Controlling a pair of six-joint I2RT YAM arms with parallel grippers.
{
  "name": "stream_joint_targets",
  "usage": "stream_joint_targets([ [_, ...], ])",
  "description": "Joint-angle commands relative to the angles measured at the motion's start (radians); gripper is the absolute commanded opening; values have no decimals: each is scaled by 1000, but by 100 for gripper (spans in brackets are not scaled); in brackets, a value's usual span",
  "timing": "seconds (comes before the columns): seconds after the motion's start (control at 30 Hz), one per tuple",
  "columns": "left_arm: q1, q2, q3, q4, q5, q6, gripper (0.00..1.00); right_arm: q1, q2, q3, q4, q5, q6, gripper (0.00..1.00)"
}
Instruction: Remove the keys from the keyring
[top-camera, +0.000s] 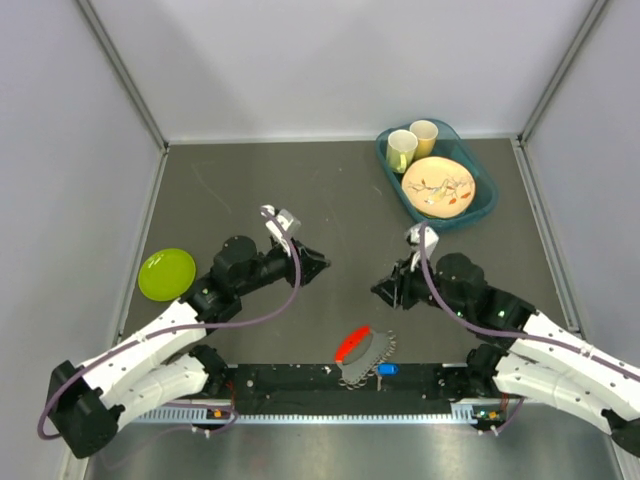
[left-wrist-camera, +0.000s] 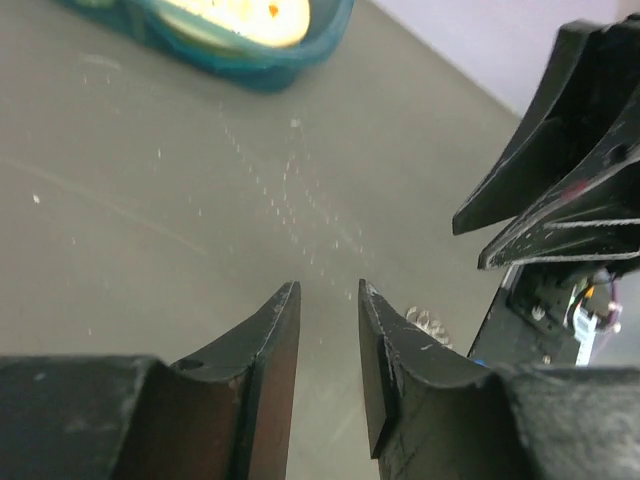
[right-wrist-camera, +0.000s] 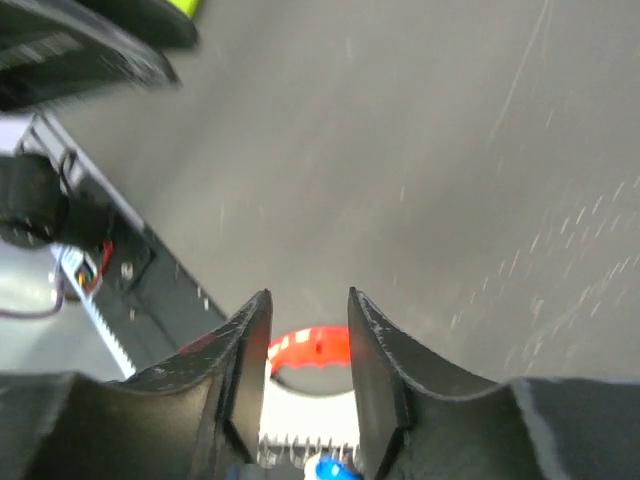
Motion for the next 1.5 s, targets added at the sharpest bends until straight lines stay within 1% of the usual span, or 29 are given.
stream_joint_targets([
  [0.0, -81, -47, -13, -198, -121, 94, 36, 36, -30, -118, -137, -152, 179, 43],
  [0.03, -95, -47, -15, -218, -120, 74, 36, 67, -50, -141, -135, -140, 182, 44],
  [0.07, -112, -44, -16, -223, -132, 57, 36, 132, -59, -180, -133, -114, 203, 45],
  [0.1, -155, -42, -28, -220, -141, 36, 36, 171, -67, -198, -127, -64, 222, 46],
  [0.13, -182, -39, -33, -223, -167, 34, 36, 202, -72, -222, -117, -50, 242, 47],
  [0.17, -210, -36, -39, -224, -222, 28, 37, 228, -69, -230, -91, -45, 275, 47],
  [0.2, -239, -35, -51, -223, -230, 14, 37, 281, -64, -236, -80, -28, 285, 48],
  [0.27, -242, -39, -71, -180, -207, -15, 37, 332, -40, -254, -77, -7, 274, 50],
  [0.3, -242, -44, -94, -161, -181, -53, 38, 370, -30, -264, -74, 49, 268, 50],
  [0.33, -242, -53, -106, -149, -170, -68, 40, 391, -20, -288, -54, 59, 257, 50],
  [0.37, -242, -59, -117, -113, -157, -81, 43, 404, -4, -306, -25, 55, 221, 50],
  [0.4, -242, -67, -134, -108, -144, -93, 44, 417, 6, -326, 51, 43, 201, 51],
  [0.43, -242, -79, -140, -109, -149, -93, 45, 437, 16, -360, 79, 36, 181, 51],
  [0.5, -242, -96, -153, -134, -181, -93, 45, 446, 46, -373, 94, 64, 160, 51],
  [0.7, -242, -182, -180, -173, -196, -107, 47, 506, 54, -360, 81, 153, 141, 51],
  [0.93, -242, -205, -185, -190, -210, -104, 47, 523, 135, -336, 89, 160, 118, 50],
  [1.03, -242, -206, -182, -187, -212, -108, 47, 529, 152, -328, 92, 157, 119, 46],
  [1.23, -242, -209, -189, -175, -218, -113, 47, 552, 172, -336, 129, 144, 110, 43],
  [1.33, -242, -203, -194, -164, -216, -119, 47, 555, 174, -342, 153, 144, 95, 40],
  [1.37, -242, -203, -196, -163, -215, -121, 47, 555, 175, -343, 155, 141, 93, 35],
  [1.47, -242, -197, -194, -158, -210, -127, 46, 555, 172, -343, 167, 119, 82, 28],
])
